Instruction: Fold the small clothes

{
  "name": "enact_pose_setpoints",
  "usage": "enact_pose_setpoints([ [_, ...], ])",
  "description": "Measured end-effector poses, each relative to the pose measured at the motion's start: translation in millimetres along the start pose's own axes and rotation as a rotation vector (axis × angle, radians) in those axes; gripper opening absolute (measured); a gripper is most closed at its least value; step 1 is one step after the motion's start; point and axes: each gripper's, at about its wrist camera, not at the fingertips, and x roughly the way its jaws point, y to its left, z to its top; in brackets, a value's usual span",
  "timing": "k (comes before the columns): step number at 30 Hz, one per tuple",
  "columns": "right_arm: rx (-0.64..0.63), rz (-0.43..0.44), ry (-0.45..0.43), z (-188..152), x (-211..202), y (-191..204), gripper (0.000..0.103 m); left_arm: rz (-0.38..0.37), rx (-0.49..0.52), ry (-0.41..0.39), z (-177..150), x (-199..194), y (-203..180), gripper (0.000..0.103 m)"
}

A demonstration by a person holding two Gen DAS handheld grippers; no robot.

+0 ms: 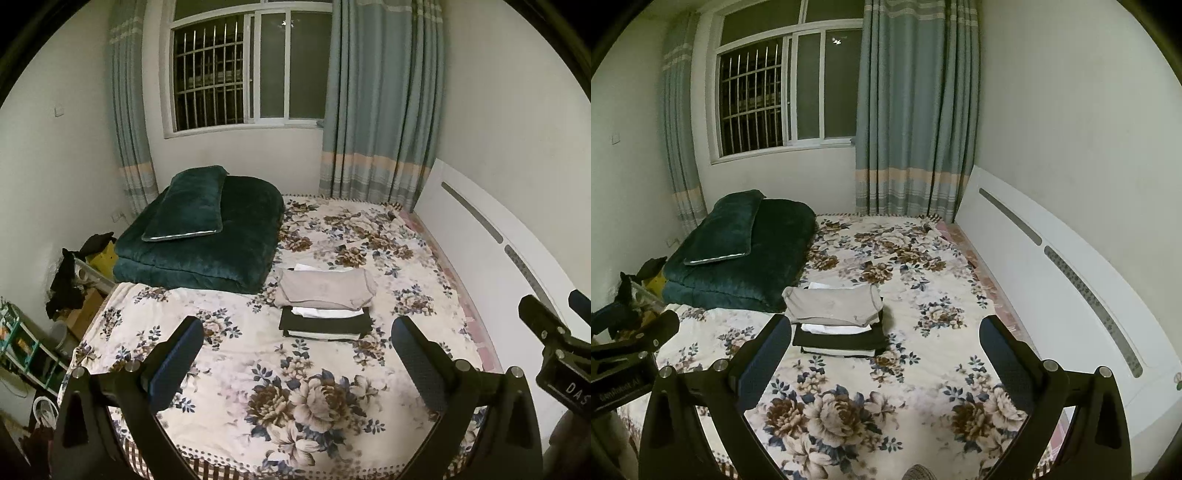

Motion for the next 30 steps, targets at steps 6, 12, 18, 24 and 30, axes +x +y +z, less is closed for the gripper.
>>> enact_pose_setpoints([
  [6,-0.004,0.018,0.007,1.6,7.4,0.7,0.103,0.015,0.008,-0.011,-1.9,-4.4,0.0,0.103],
  [12,-0.006,0.028,0.015,2.3,7.1,0.6,0.103,0.019,0.009,-0.011,-2.7,-6.3,1.3,0.103],
  [18,-0.003,0.033,0.019,0.8,6.6,2.4,0.103,0.021,0.011,-0.014,-2.4,-6.1,0.9,0.103],
  [24,-0.007,0.033,0.016,1.5,6.5,3.2,0.103,0.02,0.011,-0.018,-2.8,-7.6,4.7,0.103],
  [30,-0.004,0.033,0.016,0.9,6.3,2.9,0.103,0.015,0.012,-0.019,0.8,-10.7,6.2,0.103],
])
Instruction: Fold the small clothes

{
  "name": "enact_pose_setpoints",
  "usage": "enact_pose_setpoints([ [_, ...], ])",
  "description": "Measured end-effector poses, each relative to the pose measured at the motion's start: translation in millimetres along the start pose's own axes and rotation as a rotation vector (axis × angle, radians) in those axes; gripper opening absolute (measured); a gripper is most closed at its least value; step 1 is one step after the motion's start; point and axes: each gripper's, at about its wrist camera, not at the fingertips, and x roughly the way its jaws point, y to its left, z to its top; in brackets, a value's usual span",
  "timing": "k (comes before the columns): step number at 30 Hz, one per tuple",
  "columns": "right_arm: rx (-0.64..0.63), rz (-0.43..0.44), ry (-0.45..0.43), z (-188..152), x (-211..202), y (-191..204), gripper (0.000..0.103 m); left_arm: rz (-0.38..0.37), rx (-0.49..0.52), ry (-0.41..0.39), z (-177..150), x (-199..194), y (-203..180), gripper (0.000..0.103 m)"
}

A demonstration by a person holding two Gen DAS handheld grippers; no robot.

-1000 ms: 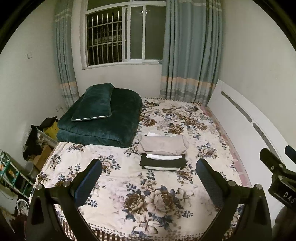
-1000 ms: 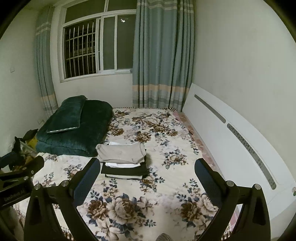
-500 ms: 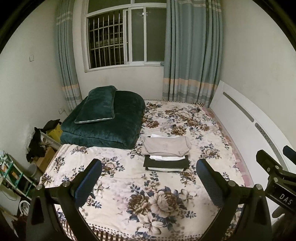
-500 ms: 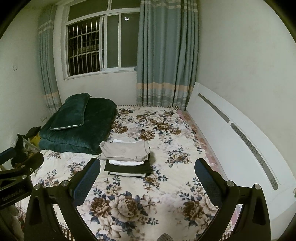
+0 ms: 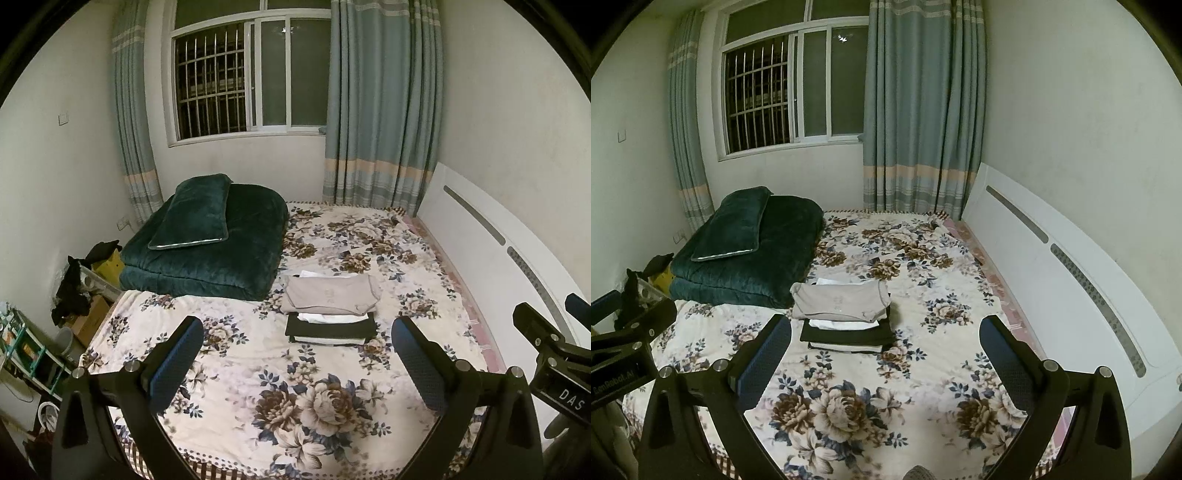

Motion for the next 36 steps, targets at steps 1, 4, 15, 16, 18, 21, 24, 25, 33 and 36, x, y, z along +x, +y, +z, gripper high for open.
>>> enact_pose_setpoints([
  [1,-0.003,-0.002,0.0,0,0,0,0.103,0.0,0.0,0.0,-1,0,-1,0.103],
  [4,-0.003,-0.001,-0.001,0,0,0,0.103,-0.001,0.001,-0.002,1,0,-1,0.103],
  [15,0.0,-0.003,-0.006,1,-2,-3,0.103,-0.004,0.003,-0.006,7,0,-3,0.103],
  [16,0.0,-0.002,-0.007,1,-2,-2,0.103,-0.005,0.002,-0.005,6,0,-3,0.103],
  [18,0.001,-0.003,-0.009,3,-3,-3,0.103,-0.002,0.003,-0.006,5,0,-3,0.103],
  [21,0.001,-0.003,-0.01,3,-3,-3,0.103,-0.003,0.003,-0.007,4,0,-3,0.103],
  [24,0.0,-0.001,-0.011,9,-3,-4,0.103,-0.003,0.001,-0.008,8,1,-5,0.103],
  [25,-0.001,0.0,-0.012,10,-2,-3,0.103,-0.001,0.004,-0.009,7,0,-4,0.103],
  [33,0.002,-0.002,-0.013,11,-2,-2,0.103,-0.001,0.003,-0.009,10,2,-6,0.103],
  [36,0.001,-0.003,-0.014,11,-2,-2,0.103,-0.001,0.003,-0.011,7,0,-5,0.103],
])
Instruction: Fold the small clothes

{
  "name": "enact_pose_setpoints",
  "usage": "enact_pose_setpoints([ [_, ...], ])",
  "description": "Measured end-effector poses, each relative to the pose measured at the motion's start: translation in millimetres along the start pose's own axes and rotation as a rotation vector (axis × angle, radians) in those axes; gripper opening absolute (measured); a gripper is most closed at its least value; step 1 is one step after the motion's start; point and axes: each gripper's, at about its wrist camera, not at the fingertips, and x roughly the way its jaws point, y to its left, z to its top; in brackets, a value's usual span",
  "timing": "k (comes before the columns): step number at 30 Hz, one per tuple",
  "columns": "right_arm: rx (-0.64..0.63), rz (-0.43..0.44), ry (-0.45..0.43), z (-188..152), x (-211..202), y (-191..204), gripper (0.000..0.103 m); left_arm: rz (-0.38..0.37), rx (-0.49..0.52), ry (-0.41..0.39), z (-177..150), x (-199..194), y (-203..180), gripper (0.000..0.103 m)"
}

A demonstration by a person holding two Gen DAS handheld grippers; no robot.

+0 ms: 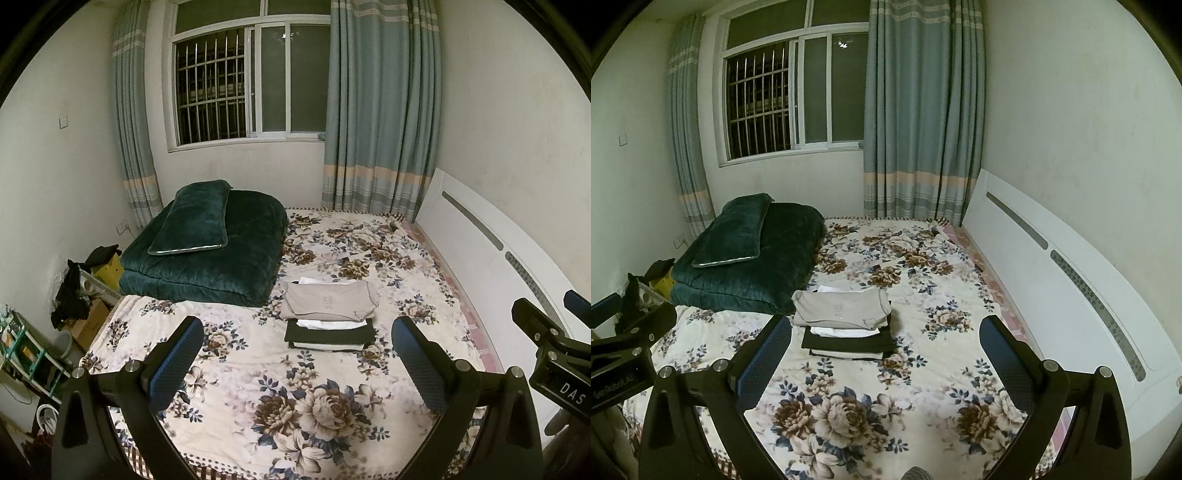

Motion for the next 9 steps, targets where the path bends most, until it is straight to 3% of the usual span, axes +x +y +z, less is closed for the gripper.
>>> enact_pose_setpoints([
  [9,0.0,0.0,0.001,-2.0,0.4,0.5,0.103,0.002,0.002,-0.003,4.6,1.8,-1.4,0.103],
])
